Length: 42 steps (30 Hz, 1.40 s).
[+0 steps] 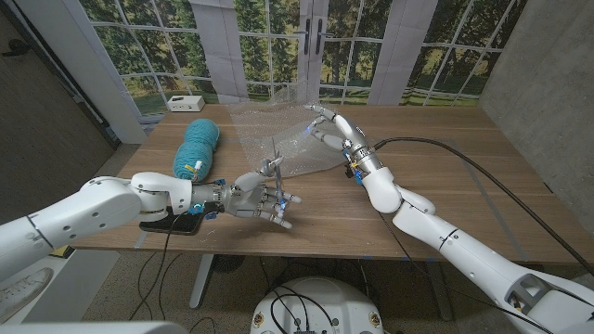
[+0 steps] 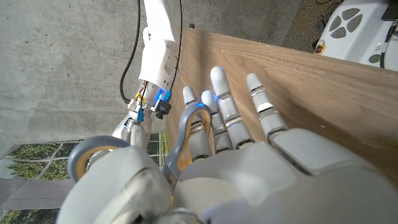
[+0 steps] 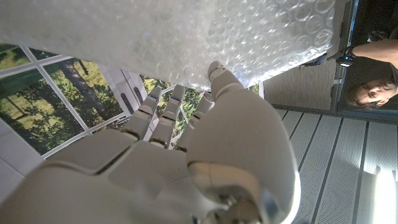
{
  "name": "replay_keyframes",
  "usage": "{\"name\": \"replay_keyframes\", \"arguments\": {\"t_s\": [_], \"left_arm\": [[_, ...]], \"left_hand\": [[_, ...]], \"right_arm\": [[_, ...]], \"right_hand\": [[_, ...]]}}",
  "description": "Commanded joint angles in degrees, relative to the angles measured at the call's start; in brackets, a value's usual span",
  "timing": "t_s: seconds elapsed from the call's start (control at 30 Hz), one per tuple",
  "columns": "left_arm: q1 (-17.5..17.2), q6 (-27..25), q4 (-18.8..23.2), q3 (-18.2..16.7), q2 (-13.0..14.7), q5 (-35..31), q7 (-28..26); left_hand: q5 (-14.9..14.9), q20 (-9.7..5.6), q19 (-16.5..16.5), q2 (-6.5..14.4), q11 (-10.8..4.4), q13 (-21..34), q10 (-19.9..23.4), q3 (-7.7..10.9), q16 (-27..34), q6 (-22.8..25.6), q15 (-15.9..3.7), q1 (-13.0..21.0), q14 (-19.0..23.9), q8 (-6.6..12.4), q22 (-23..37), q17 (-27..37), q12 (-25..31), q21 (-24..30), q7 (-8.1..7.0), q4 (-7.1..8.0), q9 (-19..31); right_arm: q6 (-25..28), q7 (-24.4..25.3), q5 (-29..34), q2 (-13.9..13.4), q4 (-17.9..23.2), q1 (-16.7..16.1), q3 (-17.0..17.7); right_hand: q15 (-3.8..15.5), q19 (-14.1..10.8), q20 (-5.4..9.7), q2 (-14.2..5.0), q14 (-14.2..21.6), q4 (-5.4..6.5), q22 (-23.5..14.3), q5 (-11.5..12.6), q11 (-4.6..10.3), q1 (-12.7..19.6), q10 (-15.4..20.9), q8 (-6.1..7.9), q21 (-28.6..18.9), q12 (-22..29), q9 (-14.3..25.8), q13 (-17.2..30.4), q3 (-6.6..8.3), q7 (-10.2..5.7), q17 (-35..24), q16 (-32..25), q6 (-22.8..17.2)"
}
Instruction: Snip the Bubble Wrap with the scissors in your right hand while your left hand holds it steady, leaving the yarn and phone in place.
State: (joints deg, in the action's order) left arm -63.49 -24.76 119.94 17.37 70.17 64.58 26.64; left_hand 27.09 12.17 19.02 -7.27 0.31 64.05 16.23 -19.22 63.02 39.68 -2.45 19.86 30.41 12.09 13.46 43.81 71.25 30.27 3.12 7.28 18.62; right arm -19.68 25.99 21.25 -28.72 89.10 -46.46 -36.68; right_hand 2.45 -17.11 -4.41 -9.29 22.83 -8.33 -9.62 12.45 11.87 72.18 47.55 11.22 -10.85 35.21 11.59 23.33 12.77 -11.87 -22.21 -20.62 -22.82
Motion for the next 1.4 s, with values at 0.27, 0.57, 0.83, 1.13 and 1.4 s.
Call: {"name": "replay_keyframes", "arguments": {"t_s": [0.27,0.57,0.83,1.13,1.4], "left_arm": [[3.56,-1.74,0.09,2.97,-0.86,-1.23,1.37],[5.92,-2.61,-0.01,4.49,-1.98,-2.46,2.15],[5.38,-2.55,0.45,4.17,-1.5,-1.97,1.29],[5.88,-2.48,0.06,4.71,-1.89,-2.33,1.73],[7.17,-2.89,-0.38,5.61,-2.65,-3.01,2.59]], "left_hand": [[-0.24,-0.1,0.46,0.16,-1.1,0.36,1.81,-0.15,0.33,-5.75,-0.29,0.66,0.73,0.28,0.17,0.12,0.46,-0.42,6.39,0.45,0.08],[-0.29,-0.1,0.48,0.25,-1.0,0.15,2.12,-0.13,0.52,-5.47,-0.25,0.71,0.88,0.33,0.26,0.27,0.44,-0.51,6.38,0.48,0.08],[-0.36,-0.11,0.5,0.39,-1.15,0.11,2.25,-0.08,0.61,-5.35,-0.23,0.8,0.75,0.32,0.32,0.38,0.48,-0.62,6.34,0.5,0.1],[-0.43,-0.11,0.57,0.46,-1.07,0.34,2.08,-0.08,0.56,-5.31,-0.26,0.85,0.67,0.29,0.37,0.28,0.59,-0.7,6.39,0.52,0.11],[-0.51,-0.11,0.66,0.49,-1.01,0.18,2.2,-0.1,0.67,-5.28,-0.31,0.87,0.84,0.26,0.41,0.31,0.54,-0.77,6.38,0.54,0.11]], "right_arm": [[-1.15,0.59,0.12,-0.52,1.81,-0.6,0.22],[-0.21,0.05,-0.03,-1.19,3.09,-1.64,1.0],[-0.61,-0.03,-0.42,-1.01,2.56,-1.7,1.04],[-0.97,-0.18,-0.15,-1.16,3.28,-2.02,1.07],[-1.48,-0.17,0.05,-1.25,3.7,-2.44,1.19]], "right_hand": [[10.98,-0.23,0.13,0.02,0.6,-0.01,-0.15,-0.34,0.26,0.67,-0.26,0.05,-0.08,0.8,0.22,-0.25,-0.22,0.02,-0.58,0.2,-0.73],[10.98,-0.27,0.04,0.05,0.6,-0.01,-0.15,-0.34,0.28,0.71,-0.27,0.05,-0.09,0.96,0.22,-0.42,-0.27,0.02,-0.76,0.31,-0.7],[10.97,-0.17,0.16,0.02,0.62,0.02,-0.15,-0.34,0.25,0.71,-0.28,0.04,-0.06,1.09,0.22,-0.56,-0.3,0.02,-0.92,0.37,-0.66],[10.98,-0.19,0.12,-0.03,0.68,0.04,-0.16,-0.32,0.26,0.74,-0.33,0.08,-0.07,1.24,0.22,-0.75,-0.31,0.02,-1.12,0.45,-0.76],[10.98,-0.23,0.09,-0.01,0.72,0.06,-0.15,-0.32,0.24,0.73,-0.33,0.09,-0.08,1.36,0.22,-0.87,-0.35,0.02,-1.25,0.51,-0.77]]}}
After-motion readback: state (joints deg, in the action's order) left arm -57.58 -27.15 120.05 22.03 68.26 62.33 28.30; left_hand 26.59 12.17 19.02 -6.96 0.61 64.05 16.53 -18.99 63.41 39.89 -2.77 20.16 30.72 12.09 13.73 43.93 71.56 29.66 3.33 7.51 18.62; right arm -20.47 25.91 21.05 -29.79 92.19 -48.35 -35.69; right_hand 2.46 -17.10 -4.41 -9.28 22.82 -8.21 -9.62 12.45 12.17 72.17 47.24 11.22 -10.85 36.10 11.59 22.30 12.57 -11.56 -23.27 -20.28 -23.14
